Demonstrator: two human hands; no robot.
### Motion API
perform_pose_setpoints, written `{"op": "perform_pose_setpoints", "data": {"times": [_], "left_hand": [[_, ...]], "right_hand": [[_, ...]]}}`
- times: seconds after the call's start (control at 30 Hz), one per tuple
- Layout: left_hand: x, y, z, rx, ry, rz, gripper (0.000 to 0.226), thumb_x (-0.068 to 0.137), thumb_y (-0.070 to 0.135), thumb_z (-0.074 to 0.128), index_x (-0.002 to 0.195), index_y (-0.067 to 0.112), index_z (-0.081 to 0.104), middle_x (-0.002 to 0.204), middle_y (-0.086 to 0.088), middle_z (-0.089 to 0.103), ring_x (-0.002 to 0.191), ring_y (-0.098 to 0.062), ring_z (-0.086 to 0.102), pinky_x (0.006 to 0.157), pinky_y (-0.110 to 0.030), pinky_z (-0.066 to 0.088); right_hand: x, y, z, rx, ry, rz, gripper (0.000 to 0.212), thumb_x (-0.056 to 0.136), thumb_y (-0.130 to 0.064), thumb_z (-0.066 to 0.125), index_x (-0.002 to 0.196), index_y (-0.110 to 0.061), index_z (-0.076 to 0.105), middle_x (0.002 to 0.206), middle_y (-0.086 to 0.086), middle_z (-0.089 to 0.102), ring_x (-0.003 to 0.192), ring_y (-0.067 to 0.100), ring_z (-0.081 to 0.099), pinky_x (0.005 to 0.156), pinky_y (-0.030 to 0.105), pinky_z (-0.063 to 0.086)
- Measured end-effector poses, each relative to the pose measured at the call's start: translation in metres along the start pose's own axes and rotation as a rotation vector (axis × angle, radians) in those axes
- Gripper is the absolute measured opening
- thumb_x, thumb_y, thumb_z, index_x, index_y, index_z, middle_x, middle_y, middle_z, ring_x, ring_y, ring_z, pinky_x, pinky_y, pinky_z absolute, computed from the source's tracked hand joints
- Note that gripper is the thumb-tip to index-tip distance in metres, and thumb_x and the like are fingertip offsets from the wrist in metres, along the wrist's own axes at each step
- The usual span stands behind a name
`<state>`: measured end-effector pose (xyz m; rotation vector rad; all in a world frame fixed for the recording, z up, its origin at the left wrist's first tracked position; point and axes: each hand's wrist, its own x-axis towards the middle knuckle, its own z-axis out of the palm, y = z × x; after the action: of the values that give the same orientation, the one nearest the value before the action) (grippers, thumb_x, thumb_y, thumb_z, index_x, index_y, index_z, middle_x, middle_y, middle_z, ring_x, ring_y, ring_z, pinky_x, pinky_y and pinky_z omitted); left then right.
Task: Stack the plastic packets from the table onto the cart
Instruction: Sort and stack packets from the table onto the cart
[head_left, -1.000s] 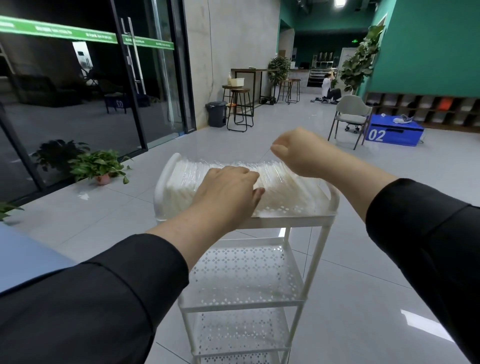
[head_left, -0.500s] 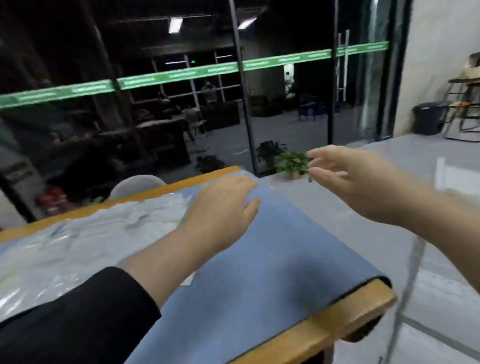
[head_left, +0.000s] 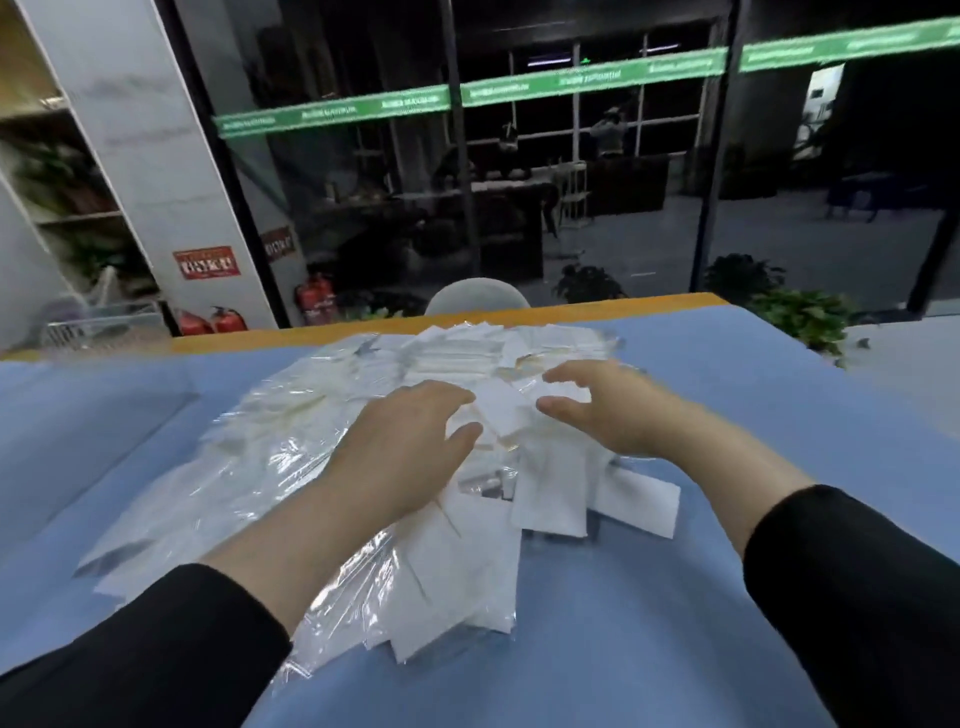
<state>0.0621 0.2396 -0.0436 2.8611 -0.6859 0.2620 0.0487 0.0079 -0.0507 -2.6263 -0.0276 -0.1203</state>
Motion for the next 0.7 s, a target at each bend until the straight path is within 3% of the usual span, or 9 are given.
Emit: {"op": "perform_pose_setpoints", "data": {"times": [0.1, 0.2, 0.33, 0.5, 0.6, 0.7], "left_hand": [[0.016, -0.005, 0.011, -0.077, -0.014, -0.024, 0.045, 0.104, 0.049, 0.044, 0.148, 0.038, 0.045, 0.155, 0.020, 0.042, 0.139, -0.009, 0.042, 0.109, -0.027, 0.033], [0.023, -0.015, 0.028, -0.181, -0.008, -0.054, 0.046, 0.104, 0.050, 0.044, 0.149, 0.039, 0.044, 0.156, 0.022, 0.039, 0.141, -0.007, 0.038, 0.112, -0.025, 0.028], [0.027, -0.021, 0.038, -0.234, -0.057, -0.044, 0.049, 0.104, 0.052, 0.041, 0.151, 0.041, 0.040, 0.159, 0.022, 0.034, 0.146, -0.005, 0.031, 0.118, -0.026, 0.023], [0.026, -0.021, 0.044, -0.237, -0.121, 0.065, 0.048, 0.106, 0.052, 0.034, 0.152, 0.040, 0.039, 0.164, 0.018, 0.026, 0.149, -0.002, 0.018, 0.122, -0.027, 0.014], [0.026, -0.022, 0.044, -0.263, -0.104, 0.106, 0.043, 0.109, 0.042, 0.033, 0.150, 0.038, 0.042, 0.159, 0.018, 0.036, 0.146, -0.003, 0.026, 0.121, -0.027, 0.016], [0.024, -0.023, 0.043, -0.336, -0.078, 0.038, 0.038, 0.109, 0.034, 0.032, 0.145, 0.040, 0.043, 0.139, 0.012, 0.059, 0.128, -0.016, 0.050, 0.105, -0.026, 0.031]], "right_hand": [[0.012, 0.010, 0.026, 0.092, 0.070, 0.116, 0.068, 0.091, -0.065, 0.054, 0.148, -0.029, 0.044, 0.152, -0.005, 0.048, 0.137, 0.018, 0.046, 0.104, 0.031, 0.037], [0.013, 0.013, 0.041, -0.029, 0.034, 0.181, 0.081, 0.088, -0.073, 0.052, 0.153, -0.028, 0.035, 0.153, -0.003, 0.046, 0.139, 0.021, 0.044, 0.105, 0.034, 0.037], [0.013, -0.001, 0.043, -0.100, 0.061, 0.206, 0.067, 0.091, -0.070, 0.050, 0.141, -0.026, 0.047, 0.136, 0.000, 0.058, 0.124, 0.027, 0.053, 0.086, 0.035, 0.040], [0.026, -0.028, 0.043, -0.057, 0.083, 0.264, 0.073, 0.089, -0.074, 0.048, 0.147, -0.029, 0.043, 0.132, -0.002, 0.063, 0.122, 0.024, 0.057, 0.089, 0.035, 0.044], [0.032, -0.035, 0.048, -0.032, 0.088, 0.293, 0.068, 0.090, -0.064, 0.059, 0.145, -0.027, 0.044, 0.134, 0.000, 0.060, 0.125, 0.026, 0.055, 0.096, 0.038, 0.044], [0.033, -0.030, 0.056, 0.023, 0.123, 0.279, 0.070, 0.090, -0.048, 0.069, 0.151, -0.031, 0.039, 0.141, 0.000, 0.056, 0.129, 0.024, 0.052, 0.108, 0.044, 0.039]]}}
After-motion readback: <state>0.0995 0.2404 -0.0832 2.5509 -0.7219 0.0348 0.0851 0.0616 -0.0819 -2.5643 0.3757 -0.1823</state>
